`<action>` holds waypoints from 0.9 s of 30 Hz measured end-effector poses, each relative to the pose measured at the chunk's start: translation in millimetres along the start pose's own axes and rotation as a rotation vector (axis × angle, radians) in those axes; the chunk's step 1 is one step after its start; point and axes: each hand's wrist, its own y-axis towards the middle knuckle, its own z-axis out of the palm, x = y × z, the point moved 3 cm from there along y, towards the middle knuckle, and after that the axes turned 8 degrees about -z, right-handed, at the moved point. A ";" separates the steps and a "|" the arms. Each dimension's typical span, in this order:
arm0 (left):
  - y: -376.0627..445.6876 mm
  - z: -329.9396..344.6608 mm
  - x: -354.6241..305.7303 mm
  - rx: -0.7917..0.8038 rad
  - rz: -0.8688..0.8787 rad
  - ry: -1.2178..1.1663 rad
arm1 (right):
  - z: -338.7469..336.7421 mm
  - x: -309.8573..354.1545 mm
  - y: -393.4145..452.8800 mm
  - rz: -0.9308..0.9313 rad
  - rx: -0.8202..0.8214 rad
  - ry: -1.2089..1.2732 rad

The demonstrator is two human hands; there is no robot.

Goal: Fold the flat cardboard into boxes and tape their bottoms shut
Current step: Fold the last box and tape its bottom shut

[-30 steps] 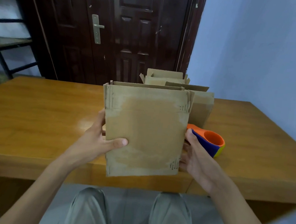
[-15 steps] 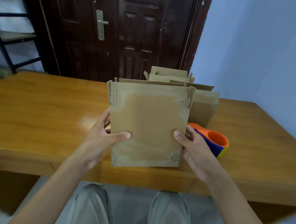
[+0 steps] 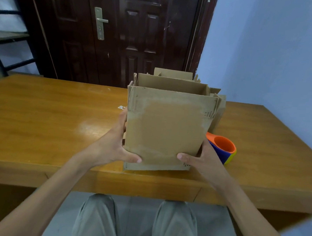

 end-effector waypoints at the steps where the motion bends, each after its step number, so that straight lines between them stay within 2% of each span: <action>1: 2.0 -0.9 0.4 -0.013 0.001 -0.014 | -0.8 -2.4 -0.5 0.002 -0.017 0.017; 12: 9.4 17.8 28.7 -0.247 0.028 -0.234 | -0.3 -16.5 4.1 -0.011 -0.049 0.052; 18: 18.0 22.1 37.8 -0.166 0.021 -0.144 | -1.4 -32.3 -0.1 0.007 -0.066 -0.024; 27: 39.3 13.8 50.9 -0.153 0.007 -0.063 | -7.0 -38.0 21.2 -0.028 -0.036 -0.108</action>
